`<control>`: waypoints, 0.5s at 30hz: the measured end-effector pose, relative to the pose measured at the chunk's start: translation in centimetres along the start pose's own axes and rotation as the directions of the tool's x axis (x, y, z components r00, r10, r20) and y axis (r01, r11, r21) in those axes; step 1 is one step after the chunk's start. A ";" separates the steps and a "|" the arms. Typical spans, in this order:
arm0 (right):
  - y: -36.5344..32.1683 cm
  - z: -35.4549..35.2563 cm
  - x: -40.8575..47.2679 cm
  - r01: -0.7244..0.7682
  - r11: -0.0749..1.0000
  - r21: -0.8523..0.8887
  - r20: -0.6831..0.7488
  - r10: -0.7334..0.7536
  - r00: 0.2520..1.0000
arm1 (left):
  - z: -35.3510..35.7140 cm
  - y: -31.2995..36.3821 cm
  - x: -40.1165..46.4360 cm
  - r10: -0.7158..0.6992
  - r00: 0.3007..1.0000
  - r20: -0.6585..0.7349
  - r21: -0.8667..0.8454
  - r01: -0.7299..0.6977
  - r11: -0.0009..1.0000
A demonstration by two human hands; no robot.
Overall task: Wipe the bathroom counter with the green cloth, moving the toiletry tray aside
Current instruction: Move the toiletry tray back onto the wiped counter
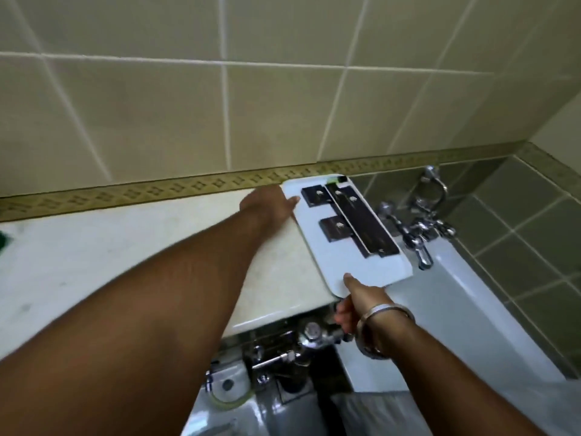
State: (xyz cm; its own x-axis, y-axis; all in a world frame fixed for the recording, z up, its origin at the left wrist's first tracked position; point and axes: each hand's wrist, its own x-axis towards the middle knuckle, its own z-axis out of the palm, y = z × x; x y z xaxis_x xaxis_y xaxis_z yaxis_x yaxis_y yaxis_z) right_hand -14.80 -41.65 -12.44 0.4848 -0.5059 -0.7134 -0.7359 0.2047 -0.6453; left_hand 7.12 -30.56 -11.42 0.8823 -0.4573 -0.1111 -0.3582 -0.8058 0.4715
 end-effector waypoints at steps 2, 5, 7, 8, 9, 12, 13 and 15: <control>1.1 -1.2 0.9 -0.042 0.995 0.087 0.030 0.039 0.999 | 0.8 1.6 2.6 -0.080 0.997 0.010 0.048 0.080 0.996; 1.7 -1.7 1.7 -0.012 0.999 0.041 0.036 0.011 0.999 | 1.1 2.3 4.8 -0.226 0.973 0.035 0.020 0.226 0.974; 1.8 -2.1 1.9 0.065 0.997 -0.053 -0.036 -0.066 0.997 | 1.5 2.5 5.3 -0.276 0.957 0.089 -0.081 0.283 0.956; 1.8 -2.4 1.9 0.094 0.991 -0.091 -0.074 -0.101 0.992 | 1.5 2.5 5.1 -0.285 0.953 0.106 -0.133 0.298 0.945; 1.9 -2.8 1.8 0.126 0.983 -0.136 -0.108 -0.141 0.984 | 1.4 2.3 4.5 -0.302 0.946 0.115 -0.197 0.319 0.927; 2.1 -4.4 1.0 0.247 0.911 -0.330 -0.159 -0.311 0.937 | 0.7 0.9 0.7 -0.378 0.917 0.128 -0.423 0.395 0.815; 2.1 -4.9 0.6 0.288 0.873 -0.394 -0.149 -0.370 0.917 | 0.2 0.2 -1.1 -0.405 0.903 0.147 -0.495 0.422 0.760; 1.6 -5.4 -0.2 0.343 0.773 -0.534 -0.119 -0.470 0.875 | -1.3 -1.8 -5.0 -0.454 0.866 0.210 -0.596 0.481 0.643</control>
State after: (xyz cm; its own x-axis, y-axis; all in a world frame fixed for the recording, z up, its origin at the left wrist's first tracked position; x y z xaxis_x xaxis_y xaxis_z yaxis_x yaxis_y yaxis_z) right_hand -18.63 -45.75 -11.80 0.7136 -0.6386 -0.2879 -0.6551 -0.4628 -0.5972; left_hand 3.73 -26.28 -10.58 0.8628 -0.1088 -0.4937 0.3763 -0.5139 0.7709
